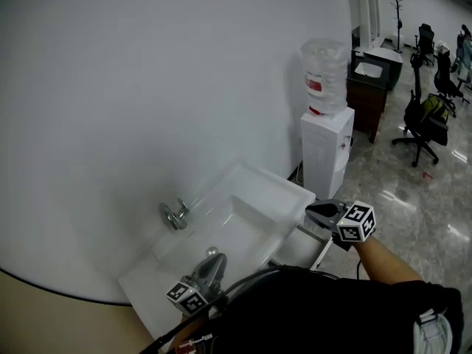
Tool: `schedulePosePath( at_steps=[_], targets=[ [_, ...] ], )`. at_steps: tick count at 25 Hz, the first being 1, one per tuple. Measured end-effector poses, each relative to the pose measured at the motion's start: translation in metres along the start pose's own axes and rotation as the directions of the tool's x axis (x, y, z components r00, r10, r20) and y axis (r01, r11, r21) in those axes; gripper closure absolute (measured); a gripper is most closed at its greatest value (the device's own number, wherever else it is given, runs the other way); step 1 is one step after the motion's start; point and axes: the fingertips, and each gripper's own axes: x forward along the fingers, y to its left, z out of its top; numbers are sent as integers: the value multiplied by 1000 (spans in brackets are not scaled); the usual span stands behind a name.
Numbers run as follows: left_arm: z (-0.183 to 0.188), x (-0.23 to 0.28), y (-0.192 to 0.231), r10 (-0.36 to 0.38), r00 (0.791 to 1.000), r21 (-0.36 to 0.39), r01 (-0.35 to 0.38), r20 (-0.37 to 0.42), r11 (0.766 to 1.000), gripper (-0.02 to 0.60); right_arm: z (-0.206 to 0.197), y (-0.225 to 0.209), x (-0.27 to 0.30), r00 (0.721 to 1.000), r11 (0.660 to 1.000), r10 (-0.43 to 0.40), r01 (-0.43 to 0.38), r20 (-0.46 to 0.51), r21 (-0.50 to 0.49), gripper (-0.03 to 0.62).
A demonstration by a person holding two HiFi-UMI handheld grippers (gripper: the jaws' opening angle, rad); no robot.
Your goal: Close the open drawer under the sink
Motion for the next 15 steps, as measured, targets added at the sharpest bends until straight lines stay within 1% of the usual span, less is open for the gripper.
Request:
schedulePosePath(
  at_steps=[2,4,8,10,12,15],
  targets=[
    [-5,25,-19,-5,1000,-41,5,5,999,581,-6,-17,-30,1000,1000,-22,22,-4,1,583],
    [-12,47,-35,-22,1000,-60,21,-6,998,581,-16,-30,-56,999,999,-45,45,-2,19,583],
    [-32,86,-58,-82,993,-40,78,-87,996,581,-38,-46,-95,995,993,-104,103,6,56,583],
    [-44,105,-66,-127,983,-42,123,-132,992,581,-51,-54,-106,990,988,-137,136,10,72,583],
    [-59,120,-71,-173,970,-63,165,-173,984,581,-66,-58,-112,985,981,-171,170,1,89,583],
    [-82,136,-74,-249,938,-99,231,-242,968,581,-93,-56,-113,976,968,-218,220,-25,123,583]
  ],
)
